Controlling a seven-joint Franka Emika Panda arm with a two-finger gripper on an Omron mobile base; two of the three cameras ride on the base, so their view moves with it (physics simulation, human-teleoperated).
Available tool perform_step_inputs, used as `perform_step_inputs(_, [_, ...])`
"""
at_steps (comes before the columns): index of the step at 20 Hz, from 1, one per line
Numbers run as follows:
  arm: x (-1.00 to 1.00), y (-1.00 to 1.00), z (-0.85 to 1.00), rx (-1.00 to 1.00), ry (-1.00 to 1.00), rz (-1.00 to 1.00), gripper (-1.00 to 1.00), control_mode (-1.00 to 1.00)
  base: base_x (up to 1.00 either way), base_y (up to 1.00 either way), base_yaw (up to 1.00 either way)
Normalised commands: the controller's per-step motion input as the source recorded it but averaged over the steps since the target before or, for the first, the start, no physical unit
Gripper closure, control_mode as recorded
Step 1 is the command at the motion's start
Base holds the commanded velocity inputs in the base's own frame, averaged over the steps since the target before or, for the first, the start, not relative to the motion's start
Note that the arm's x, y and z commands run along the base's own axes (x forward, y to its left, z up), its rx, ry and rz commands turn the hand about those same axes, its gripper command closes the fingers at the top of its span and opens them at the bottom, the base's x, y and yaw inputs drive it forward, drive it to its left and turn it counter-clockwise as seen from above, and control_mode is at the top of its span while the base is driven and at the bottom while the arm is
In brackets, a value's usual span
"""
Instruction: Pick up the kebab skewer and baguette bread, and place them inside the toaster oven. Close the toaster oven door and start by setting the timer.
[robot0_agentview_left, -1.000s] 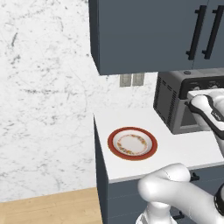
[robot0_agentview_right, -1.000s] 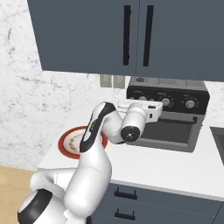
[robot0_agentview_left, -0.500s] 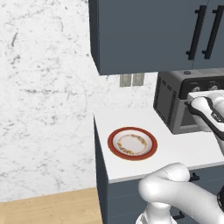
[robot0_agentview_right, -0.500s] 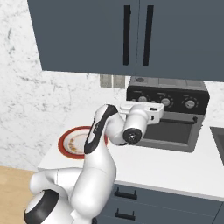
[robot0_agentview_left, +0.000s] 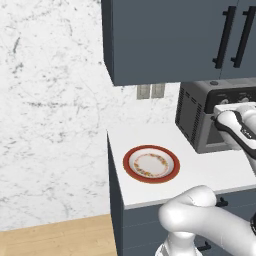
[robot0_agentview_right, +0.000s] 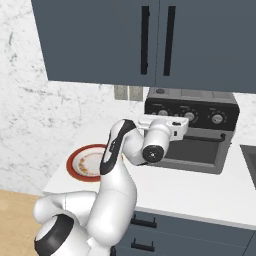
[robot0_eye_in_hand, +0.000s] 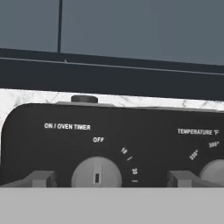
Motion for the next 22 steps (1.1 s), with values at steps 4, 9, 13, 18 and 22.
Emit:
perform_step_inputs(4, [0.07, 0.04, 0.0, 0.0, 0.0, 0.0, -1.0, -1.0, 0.0, 0.0, 0.0])
perform_step_inputs(9, [0.01, 0.06, -0.02, 0.0, 0.0, 0.0, -1.0, -1.0, 0.0, 0.0, 0.0])
perform_step_inputs(13, [0.0, 0.05, -0.04, 0.0, 0.0, 0.0, -1.0, -1.0, 0.0, 0.0, 0.0])
perform_step_inputs(18, [0.03, 0.0, -0.08, 0.0, 0.0, 0.0, -1.0, -1.0, 0.0, 0.0, 0.0])
perform_step_inputs(22, [0.12, 0.0, -0.07, 0.0, 0.0, 0.0, -1.0, -1.0, 0.0, 0.0, 0.0])
